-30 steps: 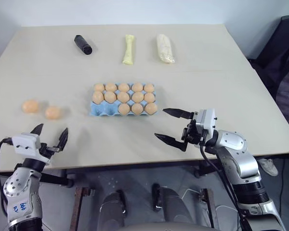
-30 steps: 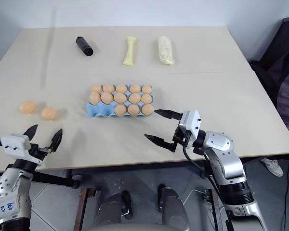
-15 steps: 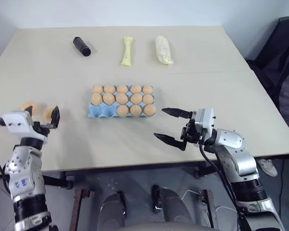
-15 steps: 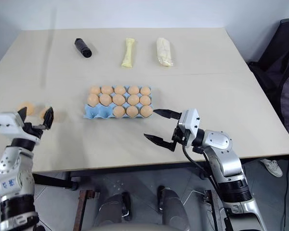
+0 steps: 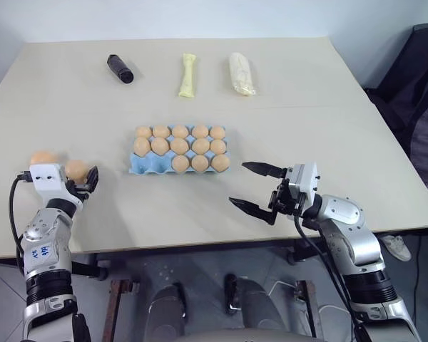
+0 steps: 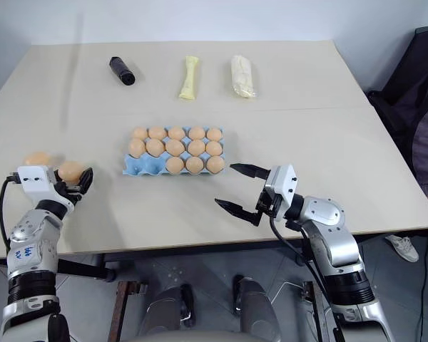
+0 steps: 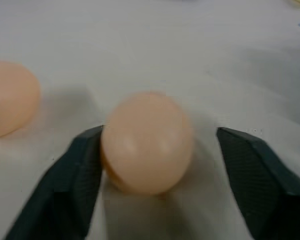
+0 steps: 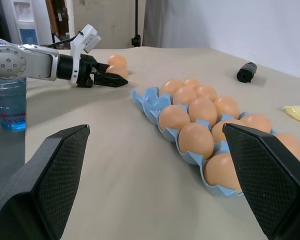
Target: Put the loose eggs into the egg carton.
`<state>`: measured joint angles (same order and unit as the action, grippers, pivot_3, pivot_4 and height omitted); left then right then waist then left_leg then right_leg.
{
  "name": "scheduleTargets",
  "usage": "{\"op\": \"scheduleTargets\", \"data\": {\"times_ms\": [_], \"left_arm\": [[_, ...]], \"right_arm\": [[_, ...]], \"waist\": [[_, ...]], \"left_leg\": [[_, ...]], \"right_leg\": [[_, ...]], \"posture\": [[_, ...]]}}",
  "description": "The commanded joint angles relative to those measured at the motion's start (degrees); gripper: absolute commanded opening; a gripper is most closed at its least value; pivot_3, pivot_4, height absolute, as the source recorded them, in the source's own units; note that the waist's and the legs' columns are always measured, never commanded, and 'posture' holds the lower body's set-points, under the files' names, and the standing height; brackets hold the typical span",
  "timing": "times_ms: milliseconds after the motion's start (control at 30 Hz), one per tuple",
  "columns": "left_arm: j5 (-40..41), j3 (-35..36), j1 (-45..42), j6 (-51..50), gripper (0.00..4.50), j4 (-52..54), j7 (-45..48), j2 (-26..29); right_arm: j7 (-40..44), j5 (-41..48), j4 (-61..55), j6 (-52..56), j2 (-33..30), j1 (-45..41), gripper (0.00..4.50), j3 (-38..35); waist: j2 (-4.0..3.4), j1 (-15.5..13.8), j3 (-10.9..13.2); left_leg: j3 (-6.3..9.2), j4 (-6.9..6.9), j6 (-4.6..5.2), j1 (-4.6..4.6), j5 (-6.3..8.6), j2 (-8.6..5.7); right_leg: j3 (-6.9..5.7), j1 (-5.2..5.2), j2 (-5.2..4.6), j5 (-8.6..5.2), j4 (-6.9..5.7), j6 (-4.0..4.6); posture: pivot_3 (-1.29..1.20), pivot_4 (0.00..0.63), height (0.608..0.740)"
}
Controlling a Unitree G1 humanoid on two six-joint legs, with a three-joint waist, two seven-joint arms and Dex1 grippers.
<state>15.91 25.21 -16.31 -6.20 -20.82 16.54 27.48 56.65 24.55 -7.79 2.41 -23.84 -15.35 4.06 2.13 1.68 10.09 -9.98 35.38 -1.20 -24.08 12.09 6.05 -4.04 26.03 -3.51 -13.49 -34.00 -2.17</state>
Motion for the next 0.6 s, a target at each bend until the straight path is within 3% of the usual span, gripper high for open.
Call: {"op": "scheduleTargets", "data": {"times_ms": [33,67,167,267,367,600], "left_arm": [[1.57,0.23,-0.79,1.67,2.36,1.98,2.06,0.57],[1.77,0.31,-0.77,1.71,2.09,2.11,2.35,0.52],[3.93,0.53,-0.25,3.38,2.09,5.12,5.29,-0.01],[9.82,-1.95,0.85,2.22,2.09,12.91,14.71,-0.18],[10.34,-6.36,0.09,0.18,2.09,16.56,21.08,1.80],[5.08,-15.03,-8.84,1.16,2.09,5.74,28.01,2.61]], "right_arm": [[-0.35,0.54,-2.30,-1.05,-0.30,0.17,4.50,-1.20],[-0.38,0.53,-2.30,-1.06,-0.31,0.18,4.50,-1.21],[-0.53,0.46,-2.29,-1.07,-0.35,0.23,4.50,-1.31],[-0.81,0.40,-2.32,-0.97,-0.48,0.21,4.50,-1.54],[-0.77,0.44,-2.27,-0.77,-0.82,0.01,4.50,-1.64],[-1.43,0.16,-2.18,-1.01,-0.66,-0.56,4.50,-1.57]], "waist": [[0.00,-0.01,0.00],[0.00,0.00,0.00],[0.00,0.01,0.00],[0.00,-0.02,0.00],[0.00,-0.12,0.00],[0.00,-0.02,0.00]], "left_leg": [[0.00,0.00,0.00,0.00,0.00,-0.01],[0.00,0.00,0.00,0.00,0.00,-0.01],[-0.01,0.00,0.00,0.00,0.00,-0.01],[-0.02,0.00,0.00,-0.02,0.00,0.00],[-0.11,0.00,-0.01,-0.01,0.00,-0.04],[-0.09,0.17,0.00,-0.01,-0.01,-0.20]], "right_leg": [[0.00,0.00,0.00,0.00,0.00,0.00],[0.00,0.00,0.00,0.00,0.00,-0.01],[0.00,0.00,-0.01,0.01,0.01,-0.01],[-0.02,0.00,0.00,0.00,0.00,0.00],[-0.05,-0.03,0.03,-0.01,0.01,0.02],[-0.03,-0.11,0.08,-0.07,0.01,0.12]], "posture": [[0.00,0.150,0.740],[0.00,0.150,0.740],[0.00,0.150,0.740],[0.00,0.150,0.740],[0.00,0.150,0.740],[0.00,0.150,0.740]]}}
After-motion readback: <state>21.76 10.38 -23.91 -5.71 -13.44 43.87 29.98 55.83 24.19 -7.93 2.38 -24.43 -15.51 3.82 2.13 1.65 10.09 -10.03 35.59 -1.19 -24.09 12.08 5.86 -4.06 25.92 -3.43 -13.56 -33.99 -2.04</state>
